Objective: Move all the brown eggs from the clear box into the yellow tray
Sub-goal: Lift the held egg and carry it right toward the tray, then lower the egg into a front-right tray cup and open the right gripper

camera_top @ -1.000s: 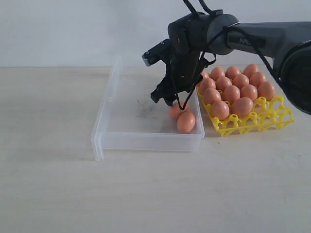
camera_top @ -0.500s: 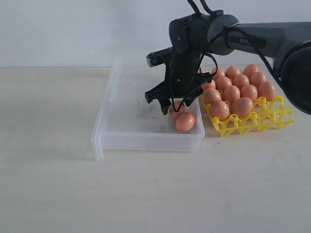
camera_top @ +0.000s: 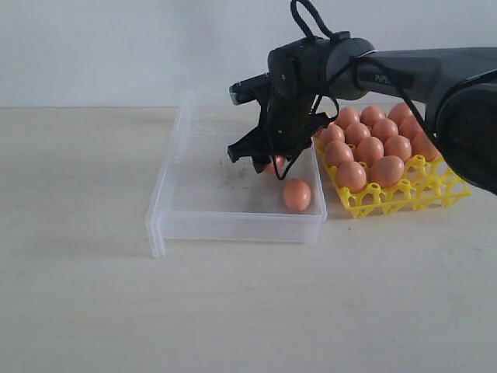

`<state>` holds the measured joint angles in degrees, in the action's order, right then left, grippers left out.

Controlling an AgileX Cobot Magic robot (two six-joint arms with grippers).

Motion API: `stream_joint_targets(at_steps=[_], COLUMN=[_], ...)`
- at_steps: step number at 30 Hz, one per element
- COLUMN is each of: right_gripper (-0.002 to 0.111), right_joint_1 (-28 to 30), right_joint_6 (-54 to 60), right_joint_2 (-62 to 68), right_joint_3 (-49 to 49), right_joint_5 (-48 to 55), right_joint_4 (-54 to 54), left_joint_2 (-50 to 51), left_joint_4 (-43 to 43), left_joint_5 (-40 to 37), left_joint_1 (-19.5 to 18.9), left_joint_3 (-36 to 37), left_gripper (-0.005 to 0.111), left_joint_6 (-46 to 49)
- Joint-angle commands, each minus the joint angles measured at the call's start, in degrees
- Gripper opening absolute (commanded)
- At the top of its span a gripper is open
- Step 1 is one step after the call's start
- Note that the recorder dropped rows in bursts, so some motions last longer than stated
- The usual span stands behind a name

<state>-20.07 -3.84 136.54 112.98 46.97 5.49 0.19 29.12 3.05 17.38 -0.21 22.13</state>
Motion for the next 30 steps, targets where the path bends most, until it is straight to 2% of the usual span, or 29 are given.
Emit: stream_joint_targets(at_steps=[1, 5, 9, 15, 21, 25, 28, 30], right_gripper=[0.0, 0.0, 0.0, 0.0, 0.0, 0.0, 0.0, 0.0], right_joint_1=[0.2, 0.2, 0.2, 1.8, 7.8, 13.6, 17.8, 22.4], right_joint_6=[3.4, 3.8, 6.9, 12.4, 7.6, 10.8, 10.5, 6.1], right_joint_2=[-0.2, -2.8, -8.3, -19.8, -29.7, -34.8, -34.9, -34.8], right_joint_3=[0.1, -6.4, -19.0, -46.9, -73.7, -87.4, -90.5, -90.5], right_joint_5=[-7.8, -20.1, -39.3, -76.0, -116.9, -116.9, -116.9, -116.9], right_joint_4=[1.1, 1.2, 1.7, 1.9, -3.5, -2.5, -1.2, 3.5], left_joint_2=[-0.2, -0.2, -0.2, -0.2, -0.2, -0.2, -0.2, -0.2], left_joint_4=[0.2, 0.2, 0.2, 0.2, 0.2, 0.2, 0.2, 0.2], left_joint_5=[-0.5, -0.5, -0.5, -0.5, -0.5, -0.5, -0.5, -0.5], left_joint_1=[-0.2, -0.2, -0.2, -0.2, -0.2, -0.2, -0.2, -0.2], left_joint_3=[0.2, 0.2, 0.2, 0.2, 0.2, 0.2, 0.2, 0.2], left_gripper=[0.004, 0.004, 0.004, 0.004, 0.004, 0.004, 0.004, 0.004], left_joint_6=[0.2, 0.2, 0.2, 0.2, 0.2, 0.2, 0.2, 0.2])
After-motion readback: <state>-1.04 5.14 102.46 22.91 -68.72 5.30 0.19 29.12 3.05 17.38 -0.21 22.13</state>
